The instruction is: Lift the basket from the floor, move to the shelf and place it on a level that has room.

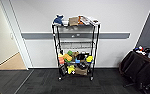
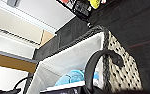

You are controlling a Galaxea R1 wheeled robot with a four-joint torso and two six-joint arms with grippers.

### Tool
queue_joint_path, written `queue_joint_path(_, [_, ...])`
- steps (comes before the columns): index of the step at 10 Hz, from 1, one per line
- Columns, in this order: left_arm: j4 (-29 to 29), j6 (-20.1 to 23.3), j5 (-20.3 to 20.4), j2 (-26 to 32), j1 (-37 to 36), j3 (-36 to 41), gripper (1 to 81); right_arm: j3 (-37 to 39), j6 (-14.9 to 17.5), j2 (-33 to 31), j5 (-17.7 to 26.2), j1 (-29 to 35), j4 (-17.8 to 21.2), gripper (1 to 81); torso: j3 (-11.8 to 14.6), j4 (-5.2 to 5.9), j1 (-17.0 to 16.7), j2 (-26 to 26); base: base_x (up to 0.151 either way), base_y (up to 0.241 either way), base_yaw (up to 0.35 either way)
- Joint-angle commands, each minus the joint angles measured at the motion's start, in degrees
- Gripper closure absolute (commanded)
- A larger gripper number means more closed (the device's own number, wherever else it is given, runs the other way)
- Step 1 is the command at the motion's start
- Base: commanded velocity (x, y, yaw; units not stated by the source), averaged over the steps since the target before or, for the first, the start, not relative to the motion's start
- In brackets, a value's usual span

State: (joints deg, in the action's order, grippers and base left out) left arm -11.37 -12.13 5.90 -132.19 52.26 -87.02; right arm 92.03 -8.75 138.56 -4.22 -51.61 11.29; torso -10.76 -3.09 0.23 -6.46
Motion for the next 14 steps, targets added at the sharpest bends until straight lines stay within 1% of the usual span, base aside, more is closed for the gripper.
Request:
queue_joint_path(1, [1.35,-0.09,-0.36,1.40,-6.94,3.78,81.1,-2.74,-0.39,-1.06,0.53,6.83,-0.65,81.1,4.00,0.00,0.00,0.02,0.000,0.000,0.000])
queue_joint_path(2, [1.35,-0.09,-0.36,1.49,-6.95,3.96,81.1,-2.74,-0.39,-1.06,0.53,6.83,-0.65,81.1,1.51,0.00,-0.02,0.00,0.000,0.000,0.000])
queue_joint_path(4, [1.44,-0.09,-0.19,1.93,-6.95,4.48,81.1,-2.75,-0.39,-1.06,0.53,6.83,-0.65,81.1,2.58,0.00,-0.09,-0.06,0.000,0.000,0.000])
queue_joint_path(10, [2.32,0.00,0.34,2.10,-6.87,5.45,81.1,-2.74,-0.39,-0.98,0.53,6.47,-0.83,81.1,2.42,0.00,-0.11,-0.09,0.000,0.000,0.000])
queue_joint_path(14, [2.41,-0.08,0.34,1.84,-6.95,5.63,81.1,-2.74,-0.30,-0.89,0.53,6.04,-0.92,81.1,2.45,0.00,-0.23,-0.15,0.090,0.000,0.000])
